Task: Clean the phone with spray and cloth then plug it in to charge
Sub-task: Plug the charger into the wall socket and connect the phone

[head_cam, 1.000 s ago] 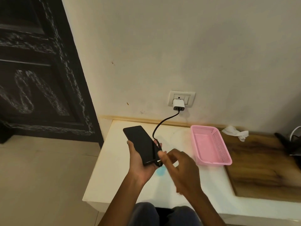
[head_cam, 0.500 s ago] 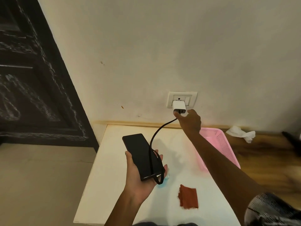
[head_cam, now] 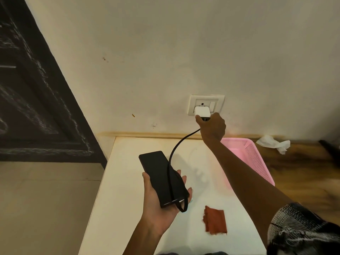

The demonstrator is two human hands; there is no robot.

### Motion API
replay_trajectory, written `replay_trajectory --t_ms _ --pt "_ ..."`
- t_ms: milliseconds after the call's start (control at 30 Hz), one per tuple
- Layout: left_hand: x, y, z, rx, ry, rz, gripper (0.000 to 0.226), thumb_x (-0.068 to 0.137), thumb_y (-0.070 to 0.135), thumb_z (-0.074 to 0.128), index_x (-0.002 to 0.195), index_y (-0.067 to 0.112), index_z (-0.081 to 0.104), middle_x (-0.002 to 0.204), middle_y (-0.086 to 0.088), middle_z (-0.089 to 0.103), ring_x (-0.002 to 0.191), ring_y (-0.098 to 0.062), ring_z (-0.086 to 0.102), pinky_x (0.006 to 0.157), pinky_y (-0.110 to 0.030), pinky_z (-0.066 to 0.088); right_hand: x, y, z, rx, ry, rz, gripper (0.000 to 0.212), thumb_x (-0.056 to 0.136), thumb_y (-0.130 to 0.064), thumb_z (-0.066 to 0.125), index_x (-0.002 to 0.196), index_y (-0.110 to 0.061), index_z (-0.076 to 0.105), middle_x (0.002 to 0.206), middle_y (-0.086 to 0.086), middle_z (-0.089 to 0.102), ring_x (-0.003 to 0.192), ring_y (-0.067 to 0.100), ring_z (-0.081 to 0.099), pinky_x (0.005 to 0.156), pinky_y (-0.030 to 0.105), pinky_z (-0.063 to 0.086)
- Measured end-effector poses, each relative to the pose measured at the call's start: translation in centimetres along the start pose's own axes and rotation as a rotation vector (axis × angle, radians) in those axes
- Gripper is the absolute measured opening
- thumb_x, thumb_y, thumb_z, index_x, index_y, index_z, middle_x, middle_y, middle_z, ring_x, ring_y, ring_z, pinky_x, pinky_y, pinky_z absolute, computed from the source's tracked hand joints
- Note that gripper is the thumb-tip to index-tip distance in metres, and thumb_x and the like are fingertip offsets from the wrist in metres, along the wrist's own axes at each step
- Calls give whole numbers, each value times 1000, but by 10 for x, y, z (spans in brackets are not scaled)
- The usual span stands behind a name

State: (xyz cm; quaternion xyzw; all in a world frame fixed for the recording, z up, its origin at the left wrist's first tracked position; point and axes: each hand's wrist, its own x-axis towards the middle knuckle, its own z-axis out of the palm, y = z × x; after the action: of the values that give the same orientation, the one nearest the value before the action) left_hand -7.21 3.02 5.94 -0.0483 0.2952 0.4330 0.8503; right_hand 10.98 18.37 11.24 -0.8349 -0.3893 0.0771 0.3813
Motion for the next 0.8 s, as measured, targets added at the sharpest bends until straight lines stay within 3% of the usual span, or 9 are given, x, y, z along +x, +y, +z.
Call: replay_trajectory --t_ms 100,233,367,533,700,800 --pt "-3 0 -1 -3 -12 -5 75 79 74 46 99 8 75 115 -15 67 101 -35 67 84 -54 50 6 5 -8 -59 -55 -30 53 74 -48 71 100 -3 58 97 14 66 92 33 62 63 30 41" --pt "-4 2 -4 3 -8 3 76 79 74 44 96 7 76 109 -17 70 95 -35 69 79 -53 52 -5 18 -7 -38 -5 -32 53 74 -49 69 102 -7 54 96 10 66 89 30 62 66 29 42" --pt "-5 6 -7 0 27 21 76 79 74 45 100 7 74 113 -16 69 96 -34 69 79 -53 53 -14 21 2 -75 4 -61 28 91 -31 53 95 -3 60 93 16 67 86 34 61 62 31 39" --pt "-6 10 -8 5 37 29 77 79 74 44 102 7 74 110 -15 68 94 -34 68 81 -51 52 -10 18 9 -177 -8 -154 23 95 -15 44 96 3 58 94 24 65 87 39 59 64 36 40" --pt "-6 11 -9 -16 52 23 77 79 74 45 111 7 69 114 -16 68 97 -34 67 81 -51 52 -6 23 8 -216 -3 -188 23 95 -18 44 97 0 59 92 20 65 86 38 59 63 35 40" --pt "-7 12 -9 -13 46 19 78 78 75 46 106 7 72 113 -14 68 95 -33 68 82 -51 51 -2 27 0 -291 43 -285 29 97 -27 40 89 -6 60 81 13 66 75 35 61 58 30 36"
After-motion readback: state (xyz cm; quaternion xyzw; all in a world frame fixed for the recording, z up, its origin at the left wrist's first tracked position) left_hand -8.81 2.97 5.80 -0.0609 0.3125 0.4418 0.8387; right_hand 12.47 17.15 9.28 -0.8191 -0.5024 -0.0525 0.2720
